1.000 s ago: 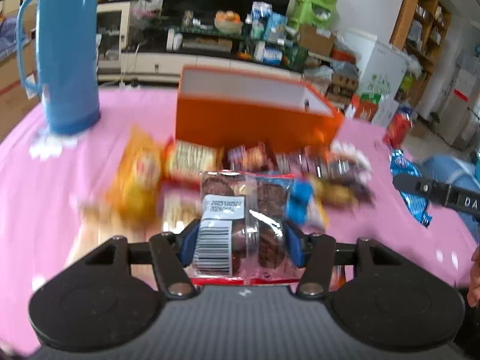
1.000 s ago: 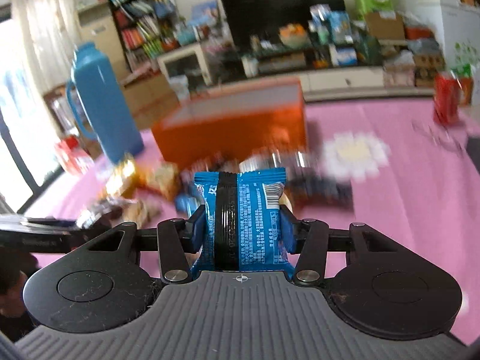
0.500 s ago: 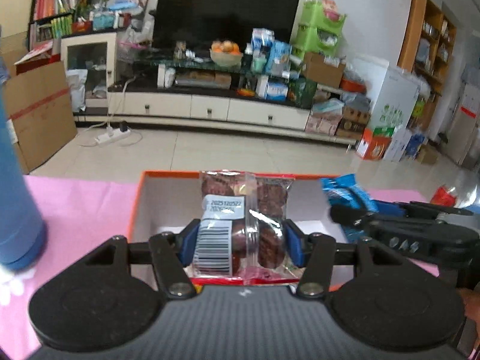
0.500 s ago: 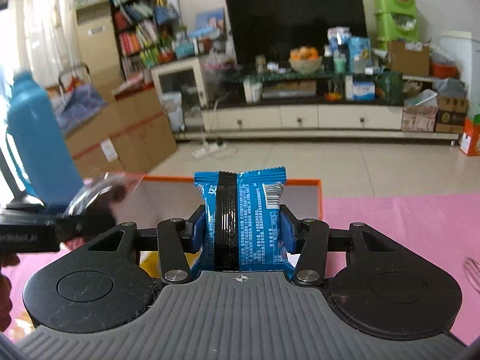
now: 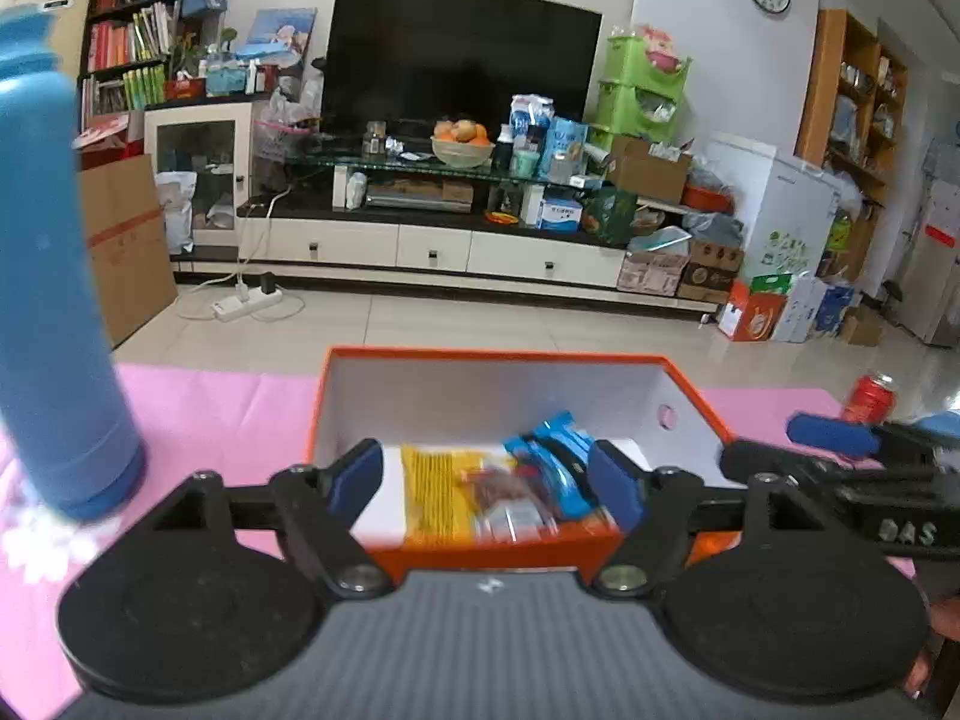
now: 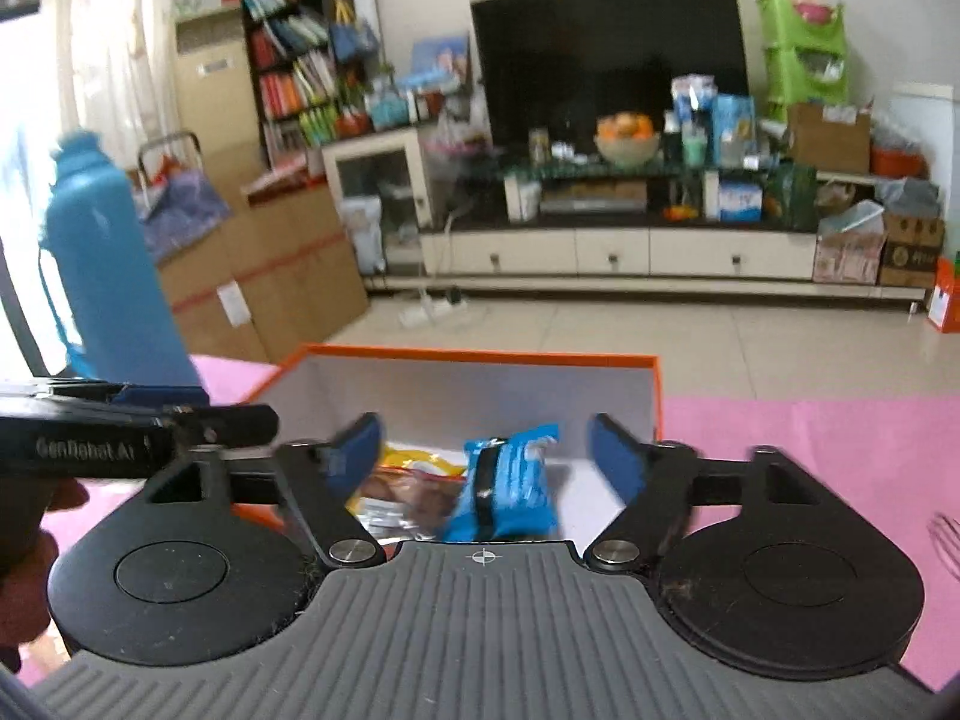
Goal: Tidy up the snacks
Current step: 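Carry both packets over the orange box and open both tools to release them, then grasp the brown-orange wrapped bar with the right tool while the left tool grasps the yellow bread bag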
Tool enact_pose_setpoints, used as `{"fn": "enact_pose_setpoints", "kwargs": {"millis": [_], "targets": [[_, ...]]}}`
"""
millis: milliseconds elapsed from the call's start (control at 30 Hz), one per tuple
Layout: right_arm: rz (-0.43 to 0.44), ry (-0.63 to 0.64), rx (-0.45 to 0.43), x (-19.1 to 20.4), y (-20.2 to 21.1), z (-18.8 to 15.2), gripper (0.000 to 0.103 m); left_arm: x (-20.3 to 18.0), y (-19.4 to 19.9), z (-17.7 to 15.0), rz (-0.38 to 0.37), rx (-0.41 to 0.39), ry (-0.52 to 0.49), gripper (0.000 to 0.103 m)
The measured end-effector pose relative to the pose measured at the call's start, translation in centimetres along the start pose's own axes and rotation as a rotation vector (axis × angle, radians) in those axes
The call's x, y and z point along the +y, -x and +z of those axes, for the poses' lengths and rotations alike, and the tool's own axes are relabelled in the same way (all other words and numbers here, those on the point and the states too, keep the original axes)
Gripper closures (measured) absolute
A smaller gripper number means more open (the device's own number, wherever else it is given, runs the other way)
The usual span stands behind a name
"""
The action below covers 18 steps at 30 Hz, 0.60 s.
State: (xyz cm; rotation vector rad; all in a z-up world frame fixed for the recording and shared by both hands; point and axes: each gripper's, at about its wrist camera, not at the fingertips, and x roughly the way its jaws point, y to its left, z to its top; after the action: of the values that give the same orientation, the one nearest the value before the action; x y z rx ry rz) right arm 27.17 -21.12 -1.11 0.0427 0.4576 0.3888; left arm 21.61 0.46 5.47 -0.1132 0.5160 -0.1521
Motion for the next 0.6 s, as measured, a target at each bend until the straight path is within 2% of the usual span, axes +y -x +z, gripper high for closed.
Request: {"fn": "enact_pose_setpoints", "kwargs": {"millis": [100, 200, 267, 400, 467, 600], "targets": [[0.016, -0.010, -0.002, 0.5, 4.9, -2.7, 0.023, -0.3, 3.8, -3.1, 0.002, 0.022, 0.007, 0.017], [0.003, -0.038, 0.052, 0.9, 8.6, -7.3, 0.019, -0.9, 6.6, -7.7, -0.002, 0.099, 0.019, 0.016], [-0.002, -0.100, 0.090, 0.6, 10.6, -10.7, 0.018, -1.4, 7.8, -10.9, -0.014, 0.169, 0.032, 0.016], [-0.009, -0.304, 0.133, -1.5, 13.0, -16.7, 0.018, -2.8, 9.0, -16.3, -0.020, 0.293, 0.063, 0.016], [-0.024, -0.360, 0.170, -2.9, 13.0, -17.7, 0.018, -3.7, 9.4, -17.8, -0.032, 0.313, 0.063, 0.016], [-0.077, -0.425, 0.106, -5.4, 14.0, -17.9, 0.015, -5.3, 8.9, -17.9, -0.086, 0.319, 0.055, 0.017]]}}
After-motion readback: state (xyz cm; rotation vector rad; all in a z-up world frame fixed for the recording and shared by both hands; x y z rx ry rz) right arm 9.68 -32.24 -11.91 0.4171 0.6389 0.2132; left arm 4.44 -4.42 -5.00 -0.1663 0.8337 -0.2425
